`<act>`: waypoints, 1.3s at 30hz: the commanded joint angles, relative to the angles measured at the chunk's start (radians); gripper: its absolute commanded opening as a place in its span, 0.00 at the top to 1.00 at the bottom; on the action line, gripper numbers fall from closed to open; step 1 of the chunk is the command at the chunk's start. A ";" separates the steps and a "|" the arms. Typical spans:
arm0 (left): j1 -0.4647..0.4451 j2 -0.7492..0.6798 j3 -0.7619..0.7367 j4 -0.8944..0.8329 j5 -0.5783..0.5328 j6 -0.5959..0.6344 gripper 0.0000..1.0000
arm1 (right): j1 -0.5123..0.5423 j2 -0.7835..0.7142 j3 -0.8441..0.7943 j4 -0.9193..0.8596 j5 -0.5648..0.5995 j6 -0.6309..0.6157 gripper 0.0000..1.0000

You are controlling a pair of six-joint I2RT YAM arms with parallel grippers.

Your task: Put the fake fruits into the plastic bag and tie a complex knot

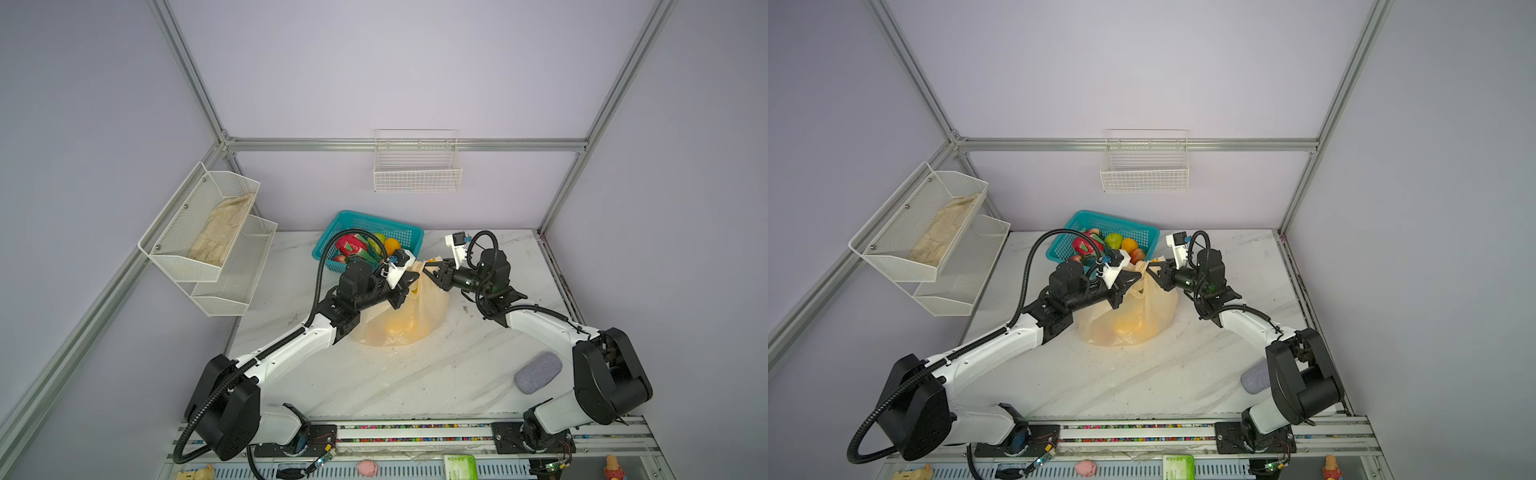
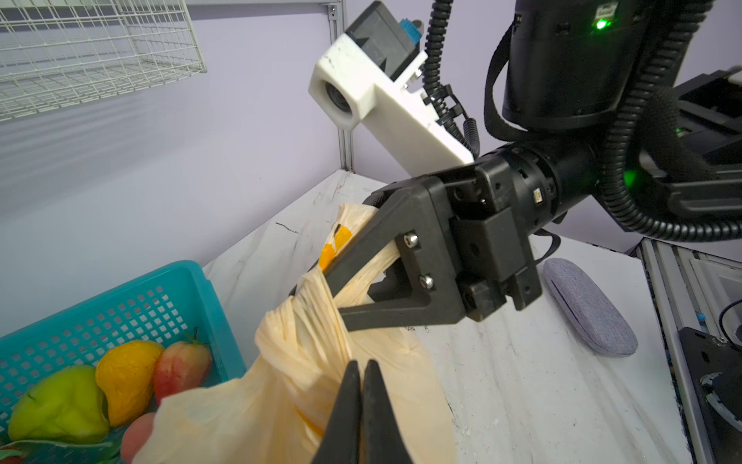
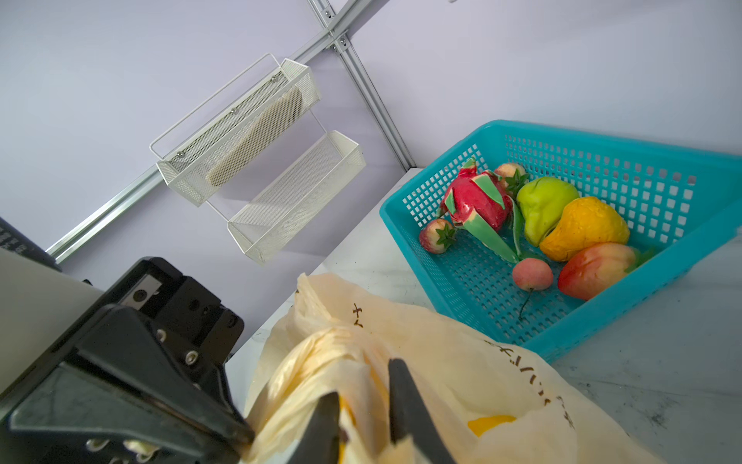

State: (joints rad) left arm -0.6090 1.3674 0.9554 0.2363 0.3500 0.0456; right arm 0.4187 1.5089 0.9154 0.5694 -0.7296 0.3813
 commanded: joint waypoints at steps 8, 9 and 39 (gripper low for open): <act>-0.003 0.022 -0.040 0.102 -0.011 -0.066 1.00 | -0.017 -0.028 0.030 -0.118 0.023 -0.078 0.65; -0.003 0.022 -0.041 0.103 -0.010 -0.069 1.00 | -0.020 -0.030 0.035 -0.140 0.030 -0.088 0.64; -0.019 0.124 -0.070 0.168 -0.017 -0.106 1.00 | -0.039 -0.003 0.123 -0.241 0.004 -0.110 0.60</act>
State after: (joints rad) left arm -0.6235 1.4906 0.9180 0.3618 0.3355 -0.0341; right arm 0.3878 1.5131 0.9871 0.3866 -0.7361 0.3370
